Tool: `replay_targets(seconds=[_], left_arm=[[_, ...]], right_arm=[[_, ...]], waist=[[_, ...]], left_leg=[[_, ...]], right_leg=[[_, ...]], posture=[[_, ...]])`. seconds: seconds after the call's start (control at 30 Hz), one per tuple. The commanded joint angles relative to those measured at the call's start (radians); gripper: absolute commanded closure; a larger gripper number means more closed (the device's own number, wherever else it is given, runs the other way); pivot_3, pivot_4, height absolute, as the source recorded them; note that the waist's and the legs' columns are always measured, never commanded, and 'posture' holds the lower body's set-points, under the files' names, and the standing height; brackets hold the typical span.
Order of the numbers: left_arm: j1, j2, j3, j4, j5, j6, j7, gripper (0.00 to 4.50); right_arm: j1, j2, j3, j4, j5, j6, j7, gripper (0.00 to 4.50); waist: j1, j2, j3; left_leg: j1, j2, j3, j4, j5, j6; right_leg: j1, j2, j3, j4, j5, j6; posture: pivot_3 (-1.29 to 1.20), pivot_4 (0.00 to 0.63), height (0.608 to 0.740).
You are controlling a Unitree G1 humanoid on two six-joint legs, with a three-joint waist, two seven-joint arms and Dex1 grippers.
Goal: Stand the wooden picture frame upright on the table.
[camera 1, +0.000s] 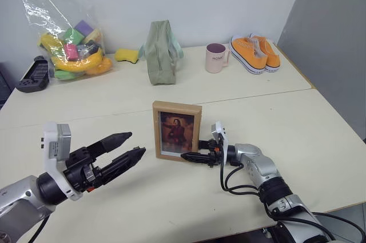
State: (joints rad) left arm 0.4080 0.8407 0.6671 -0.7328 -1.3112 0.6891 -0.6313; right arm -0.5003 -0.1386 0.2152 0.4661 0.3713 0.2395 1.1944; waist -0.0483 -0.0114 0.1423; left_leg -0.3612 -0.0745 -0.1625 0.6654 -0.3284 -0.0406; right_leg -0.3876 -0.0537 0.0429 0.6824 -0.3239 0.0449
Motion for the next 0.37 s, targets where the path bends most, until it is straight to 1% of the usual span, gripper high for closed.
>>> replay_targets(seconds=[0.03, 0.13, 0.27, 0.37], left_arm=[[0.004, 0.019, 0.037, -0.001, -0.003, 0.003, -0.027, 0.62], [0.011, 0.024, 0.036, -0.004, 0.003, 0.009, -0.030, 0.62], [0.005, 0.039, 0.026, 0.018, -0.064, 0.046, -0.013, 0.62], [-0.003, 0.051, 0.017, 0.025, -0.084, 0.066, -0.015, 0.62]], right_arm=[[-0.002, -0.008, -0.026, -0.032, 0.008, 0.010, -0.004, 1.47], [0.006, -0.020, -0.040, -0.067, 0.024, 0.040, -0.019, 1.47], [0.025, -0.030, -0.051, -0.105, 0.034, 0.072, -0.022, 1.47], [0.031, -0.032, -0.054, -0.113, 0.028, 0.076, -0.024, 1.47]], waist=[[0.000, 0.000, 0.000], [0.000, 0.000, 0.000], [0.001, 0.000, 0.000], [0.001, 0.000, 0.000]], left_leg=[[0.000, 0.000, 0.000, 0.000, 0.000, 0.000], [0.000, 0.000, 0.000, 0.000, 0.000, 0.000], [0.000, 0.000, 0.000, 0.000, 0.000, 0.000], [0.000, 0.000, 0.000, 0.000, 0.000, 0.000]], right_leg=[[0.000, 0.000, 0.000, 0.000, 0.000, 0.000], [0.000, 0.000, 0.000, 0.000, 0.000, 0.000], [0.000, 0.000, 0.000, 0.000, 0.000, 0.000], [0.000, 0.000, 0.000, 0.000, 0.000, 0.000]], posture=[[0.00, 0.150, 0.740], [0.00, 0.150, 0.740], [0.00, 0.150, 0.740], [0.00, 0.150, 0.740]])
